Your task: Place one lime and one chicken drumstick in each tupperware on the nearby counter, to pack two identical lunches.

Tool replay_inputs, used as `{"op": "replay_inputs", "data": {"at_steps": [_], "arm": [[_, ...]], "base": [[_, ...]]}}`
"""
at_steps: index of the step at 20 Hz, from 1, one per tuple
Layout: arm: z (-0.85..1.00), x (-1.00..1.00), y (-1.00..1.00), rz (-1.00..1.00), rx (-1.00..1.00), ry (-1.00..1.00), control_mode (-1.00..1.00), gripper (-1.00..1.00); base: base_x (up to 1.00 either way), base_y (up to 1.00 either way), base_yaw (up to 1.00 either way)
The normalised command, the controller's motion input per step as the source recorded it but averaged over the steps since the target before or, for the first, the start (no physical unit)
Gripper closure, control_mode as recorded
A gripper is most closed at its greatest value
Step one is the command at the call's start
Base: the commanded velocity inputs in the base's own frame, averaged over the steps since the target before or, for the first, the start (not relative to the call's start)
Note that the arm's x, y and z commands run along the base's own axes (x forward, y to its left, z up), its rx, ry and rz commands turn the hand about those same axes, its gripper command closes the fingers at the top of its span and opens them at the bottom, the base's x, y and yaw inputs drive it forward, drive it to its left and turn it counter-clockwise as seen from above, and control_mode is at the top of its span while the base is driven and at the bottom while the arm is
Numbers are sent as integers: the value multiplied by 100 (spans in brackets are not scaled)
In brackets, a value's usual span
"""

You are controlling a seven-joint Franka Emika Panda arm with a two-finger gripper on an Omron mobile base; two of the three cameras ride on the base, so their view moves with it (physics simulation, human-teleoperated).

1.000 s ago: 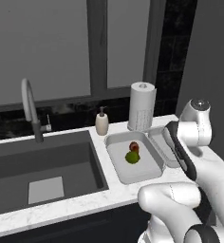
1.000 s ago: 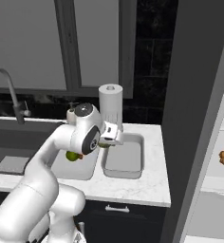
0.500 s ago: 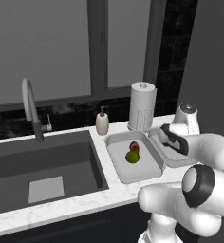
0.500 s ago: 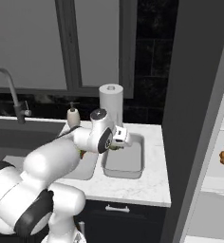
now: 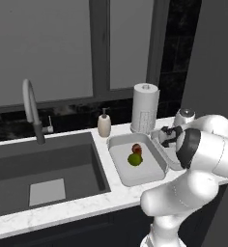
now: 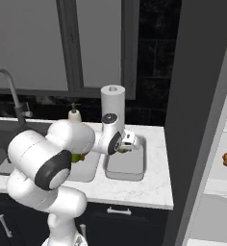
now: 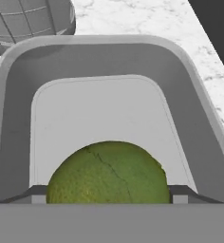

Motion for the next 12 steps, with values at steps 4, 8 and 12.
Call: {"op": "replay_inputs", "data": {"at_steps": [4,8,12], "arm": [[-35,45,-22,0,0,0,-100,-100],[-16,24,-19,0,0,0,-100,-100],[30,-26,0,0,0,-3,-100,-100]], "base": [[0,0,0],[0,0,0],[0,0,0]]}}
